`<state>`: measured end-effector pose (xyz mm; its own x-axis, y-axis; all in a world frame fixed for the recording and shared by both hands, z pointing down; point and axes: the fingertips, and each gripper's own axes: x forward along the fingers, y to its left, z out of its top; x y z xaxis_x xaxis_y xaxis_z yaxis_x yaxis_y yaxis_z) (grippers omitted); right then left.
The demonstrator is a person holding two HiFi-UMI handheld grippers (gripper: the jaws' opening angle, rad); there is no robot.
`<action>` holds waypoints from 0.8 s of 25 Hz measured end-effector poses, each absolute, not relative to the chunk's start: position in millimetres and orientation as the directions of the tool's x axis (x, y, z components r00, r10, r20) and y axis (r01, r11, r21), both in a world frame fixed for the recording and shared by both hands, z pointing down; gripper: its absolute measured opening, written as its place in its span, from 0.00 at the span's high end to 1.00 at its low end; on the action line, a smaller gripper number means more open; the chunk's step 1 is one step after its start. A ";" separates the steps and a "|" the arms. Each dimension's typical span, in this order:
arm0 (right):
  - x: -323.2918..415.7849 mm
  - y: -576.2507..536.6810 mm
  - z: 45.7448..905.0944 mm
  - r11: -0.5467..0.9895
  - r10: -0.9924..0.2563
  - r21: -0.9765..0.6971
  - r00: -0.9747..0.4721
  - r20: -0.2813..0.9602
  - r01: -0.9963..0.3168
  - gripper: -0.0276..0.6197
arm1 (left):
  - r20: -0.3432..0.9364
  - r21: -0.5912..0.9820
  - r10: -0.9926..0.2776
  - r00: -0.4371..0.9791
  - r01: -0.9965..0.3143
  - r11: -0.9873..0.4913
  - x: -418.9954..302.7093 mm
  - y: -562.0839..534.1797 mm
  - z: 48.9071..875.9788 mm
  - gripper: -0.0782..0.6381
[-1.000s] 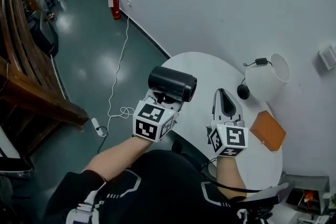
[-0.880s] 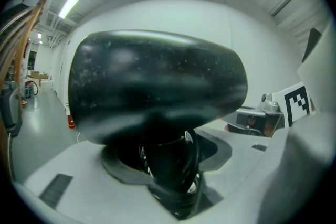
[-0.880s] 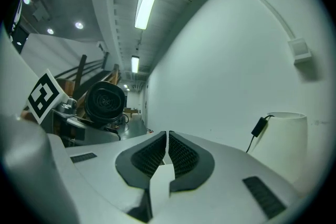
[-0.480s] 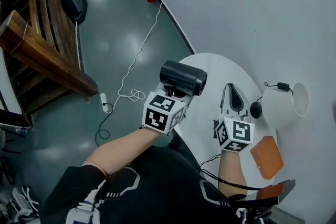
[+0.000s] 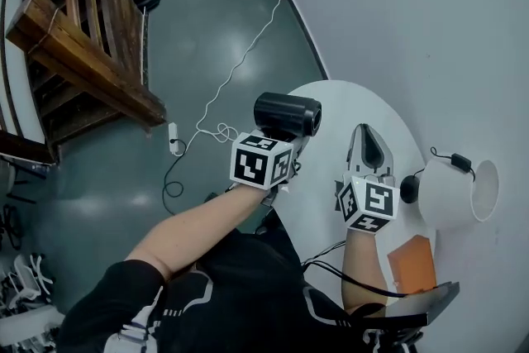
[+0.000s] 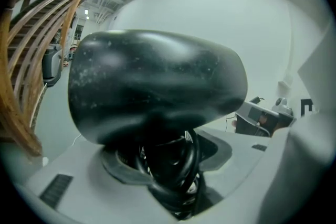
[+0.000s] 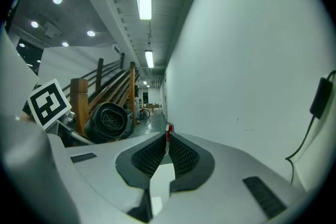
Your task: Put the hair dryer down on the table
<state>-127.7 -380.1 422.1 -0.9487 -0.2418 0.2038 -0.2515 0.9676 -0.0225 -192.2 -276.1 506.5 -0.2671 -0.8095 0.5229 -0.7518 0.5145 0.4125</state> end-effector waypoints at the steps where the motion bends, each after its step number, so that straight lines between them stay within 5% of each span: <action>1: -131.7 -380.8 426.0 0.971 -0.228 -0.025 -0.951 0.207 -0.238 0.91 | 0.531 0.430 -0.804 -0.267 -0.733 0.527 -193.6 -278.3 512.1 0.57; 20: -196.3 -426.9 534.9 0.986 -0.124 -0.064 -0.942 0.310 -0.151 0.91 | 0.681 0.542 -0.703 -0.207 -0.503 0.673 -223.6 -338.2 616.0 0.57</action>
<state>-196.3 -426.9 534.9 -0.9425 -0.1242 0.3103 -0.1510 0.9865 -0.0637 -223.6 -338.2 616.0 -0.2068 -0.7025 0.6809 -0.5031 0.6733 0.5418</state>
